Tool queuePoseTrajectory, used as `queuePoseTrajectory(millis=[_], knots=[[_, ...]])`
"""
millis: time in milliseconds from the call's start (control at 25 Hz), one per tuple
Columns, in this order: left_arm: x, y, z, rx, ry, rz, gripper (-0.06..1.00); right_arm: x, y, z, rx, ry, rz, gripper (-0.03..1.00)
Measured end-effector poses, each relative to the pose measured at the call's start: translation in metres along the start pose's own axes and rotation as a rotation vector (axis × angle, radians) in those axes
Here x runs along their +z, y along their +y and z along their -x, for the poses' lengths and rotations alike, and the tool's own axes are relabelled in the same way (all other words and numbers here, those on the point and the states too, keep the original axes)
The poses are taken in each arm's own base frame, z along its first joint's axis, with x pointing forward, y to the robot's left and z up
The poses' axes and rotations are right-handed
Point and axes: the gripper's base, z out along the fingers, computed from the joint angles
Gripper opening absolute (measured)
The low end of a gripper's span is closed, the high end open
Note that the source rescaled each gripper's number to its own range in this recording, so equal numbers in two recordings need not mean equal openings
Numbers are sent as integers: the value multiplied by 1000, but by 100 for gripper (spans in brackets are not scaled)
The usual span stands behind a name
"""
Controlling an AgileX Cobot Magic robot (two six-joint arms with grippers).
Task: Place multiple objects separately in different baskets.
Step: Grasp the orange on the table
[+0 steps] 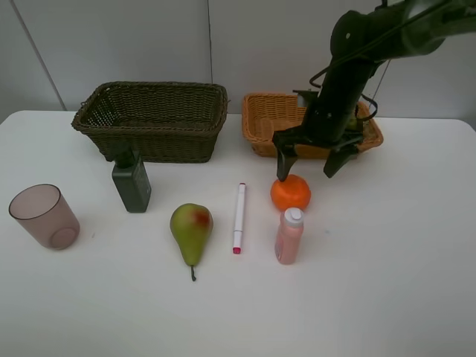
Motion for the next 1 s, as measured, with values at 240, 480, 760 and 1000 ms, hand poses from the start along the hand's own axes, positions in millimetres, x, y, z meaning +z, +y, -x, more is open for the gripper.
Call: queuePoseTrajectory(millis=[240, 480, 760, 1000], knots=[[0, 0, 0, 0, 0, 0, 100, 3, 15, 0, -22, -9, 19, 97], [0, 0, 0, 0, 0, 0, 100, 5, 30, 1, -61, -30, 14, 97], [0, 0, 0, 0, 0, 0, 100, 5, 29, 1, -71, -35, -3, 97], [0, 0, 0, 0, 0, 0, 100, 19, 27, 2, -67, 0, -4, 97]])
